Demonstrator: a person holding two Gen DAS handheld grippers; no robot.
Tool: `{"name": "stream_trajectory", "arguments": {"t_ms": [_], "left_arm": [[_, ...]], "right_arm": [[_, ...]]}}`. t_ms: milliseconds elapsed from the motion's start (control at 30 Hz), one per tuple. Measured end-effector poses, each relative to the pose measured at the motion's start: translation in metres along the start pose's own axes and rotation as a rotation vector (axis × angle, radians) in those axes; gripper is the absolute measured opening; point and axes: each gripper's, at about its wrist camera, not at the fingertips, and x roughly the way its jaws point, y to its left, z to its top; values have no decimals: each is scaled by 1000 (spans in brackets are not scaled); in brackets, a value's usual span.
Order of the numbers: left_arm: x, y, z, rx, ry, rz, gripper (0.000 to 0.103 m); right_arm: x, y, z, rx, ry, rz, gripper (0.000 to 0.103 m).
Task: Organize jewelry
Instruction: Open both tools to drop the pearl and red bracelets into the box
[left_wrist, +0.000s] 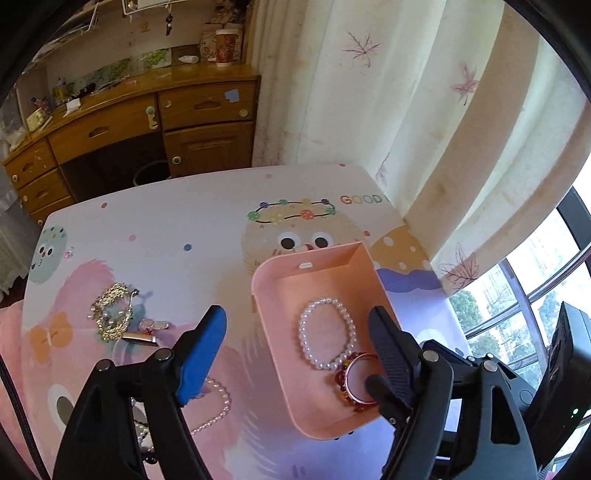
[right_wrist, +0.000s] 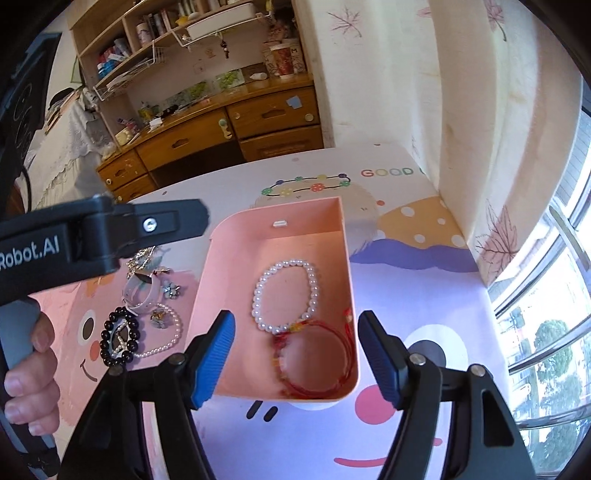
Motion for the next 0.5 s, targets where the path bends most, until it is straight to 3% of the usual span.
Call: {"name": "stream_trajectory", "arguments": {"t_ms": [67, 233, 500], "left_arm": [[-3, 5, -1, -14, 8, 10, 84], [-10, 20, -8, -50, 12, 37, 85], [-17, 58, -31, -97, 50, 67, 85]], "right_arm": [[-1, -2, 0, 11, -1, 0, 70], [-8, 0, -4, 24, -14, 10, 70], [-22, 16, -14, 43, -7, 117, 70]]}}
